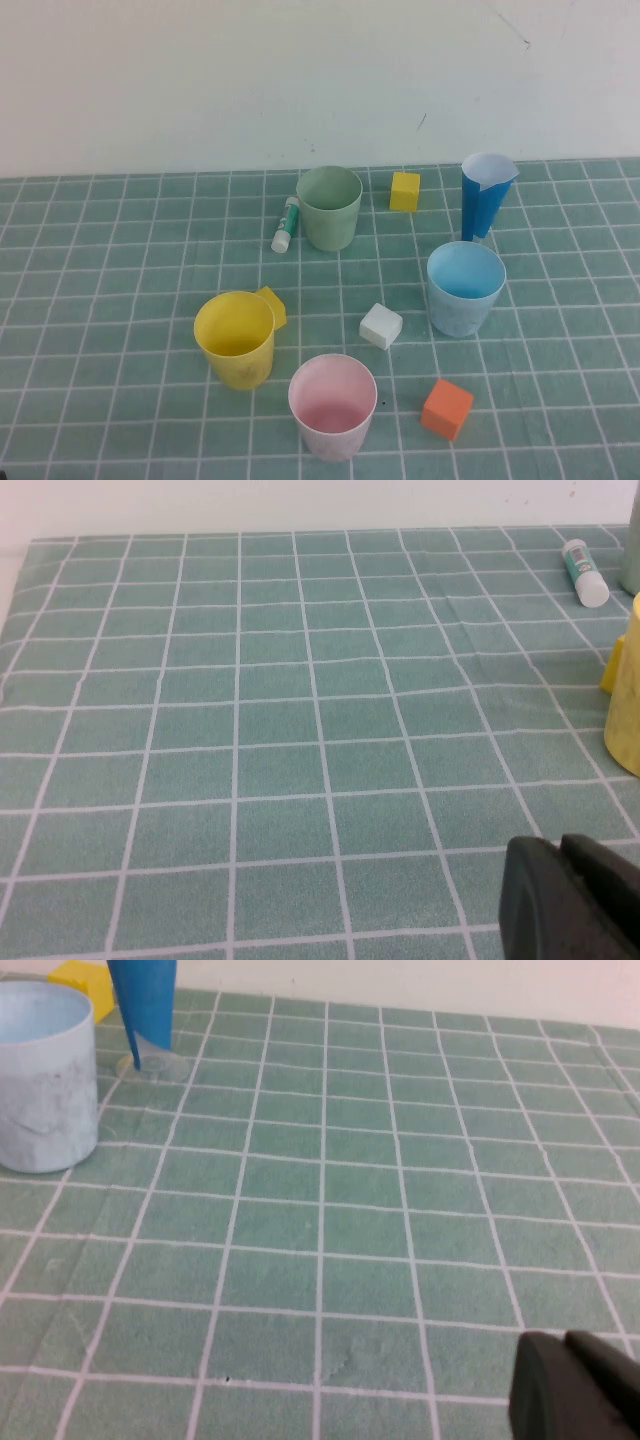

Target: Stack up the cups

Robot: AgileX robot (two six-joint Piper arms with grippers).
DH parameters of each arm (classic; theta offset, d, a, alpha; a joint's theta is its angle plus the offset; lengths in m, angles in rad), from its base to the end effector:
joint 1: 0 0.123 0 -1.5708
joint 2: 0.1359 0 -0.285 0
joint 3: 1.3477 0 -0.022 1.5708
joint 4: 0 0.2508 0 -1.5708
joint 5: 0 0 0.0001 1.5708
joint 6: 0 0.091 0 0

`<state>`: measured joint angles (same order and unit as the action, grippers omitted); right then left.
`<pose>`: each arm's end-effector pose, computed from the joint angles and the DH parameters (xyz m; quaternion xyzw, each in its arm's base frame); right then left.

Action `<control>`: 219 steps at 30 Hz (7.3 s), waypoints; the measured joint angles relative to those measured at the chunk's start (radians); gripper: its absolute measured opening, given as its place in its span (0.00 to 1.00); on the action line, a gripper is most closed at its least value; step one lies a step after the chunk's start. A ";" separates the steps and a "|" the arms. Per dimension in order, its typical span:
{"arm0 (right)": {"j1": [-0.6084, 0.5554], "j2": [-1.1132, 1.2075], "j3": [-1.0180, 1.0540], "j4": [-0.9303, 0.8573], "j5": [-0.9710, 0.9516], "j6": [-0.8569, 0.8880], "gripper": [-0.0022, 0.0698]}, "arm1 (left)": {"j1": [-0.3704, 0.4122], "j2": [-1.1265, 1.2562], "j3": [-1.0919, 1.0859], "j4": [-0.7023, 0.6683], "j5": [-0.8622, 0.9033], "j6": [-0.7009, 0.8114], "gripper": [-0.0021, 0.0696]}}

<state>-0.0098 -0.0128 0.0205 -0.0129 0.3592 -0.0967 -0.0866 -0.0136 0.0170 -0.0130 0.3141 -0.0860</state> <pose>0.0528 -0.0009 0.1746 -0.0382 0.7979 -0.0375 0.6005 0.0535 -0.0050 0.1798 -0.0034 0.7837 -0.0589 0.6184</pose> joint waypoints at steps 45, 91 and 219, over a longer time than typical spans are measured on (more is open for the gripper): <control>0.000 -0.001 0.008 -0.008 -0.810 0.000 0.03 | 0.000 0.000 0.004 0.047 -0.801 0.002 0.03; 0.000 0.338 -0.492 0.277 0.413 -0.695 0.03 | 0.000 1.192 -0.840 -0.629 0.287 0.635 0.50; 0.340 1.953 -1.511 0.521 0.466 -0.676 0.06 | -0.395 0.328 -0.416 0.160 0.150 0.164 0.03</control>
<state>0.3304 1.9406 -1.4904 0.5083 0.8256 -0.7728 -0.4812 0.3141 -0.3988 0.1466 0.4637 0.0778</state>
